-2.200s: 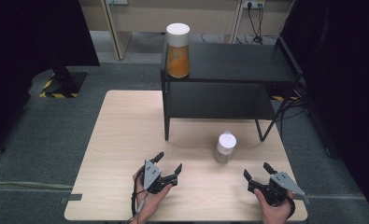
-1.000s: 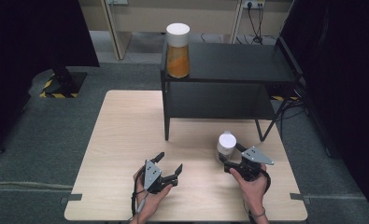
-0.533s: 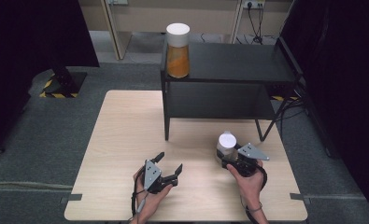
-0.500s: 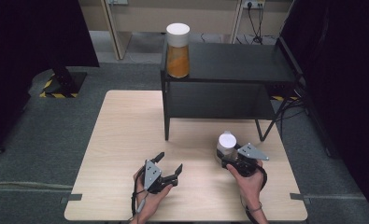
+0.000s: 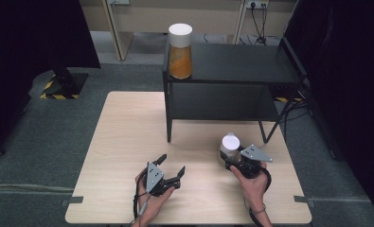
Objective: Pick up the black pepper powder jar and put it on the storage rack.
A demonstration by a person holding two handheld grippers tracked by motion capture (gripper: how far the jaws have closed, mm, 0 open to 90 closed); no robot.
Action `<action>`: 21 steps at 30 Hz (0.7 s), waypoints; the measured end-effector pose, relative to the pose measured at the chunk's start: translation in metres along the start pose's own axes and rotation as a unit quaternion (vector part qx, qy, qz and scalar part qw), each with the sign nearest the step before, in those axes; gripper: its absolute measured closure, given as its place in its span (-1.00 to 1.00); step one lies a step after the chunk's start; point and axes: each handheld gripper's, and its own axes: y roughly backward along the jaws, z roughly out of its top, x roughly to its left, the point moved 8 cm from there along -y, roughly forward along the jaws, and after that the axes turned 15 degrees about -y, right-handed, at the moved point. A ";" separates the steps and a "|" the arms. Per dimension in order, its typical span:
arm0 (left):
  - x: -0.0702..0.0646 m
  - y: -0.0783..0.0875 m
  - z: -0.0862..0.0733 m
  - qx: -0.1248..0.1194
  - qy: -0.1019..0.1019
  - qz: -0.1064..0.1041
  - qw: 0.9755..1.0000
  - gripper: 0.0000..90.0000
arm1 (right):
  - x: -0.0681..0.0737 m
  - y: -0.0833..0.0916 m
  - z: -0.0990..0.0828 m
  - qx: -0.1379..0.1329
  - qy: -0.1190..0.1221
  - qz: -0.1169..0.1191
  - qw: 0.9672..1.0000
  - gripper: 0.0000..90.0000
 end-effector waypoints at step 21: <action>0.000 0.000 0.000 0.000 0.000 0.002 1.000 -0.64 | -0.001 0.047 0.014 -0.062 -0.010 -0.018 0.998 -0.32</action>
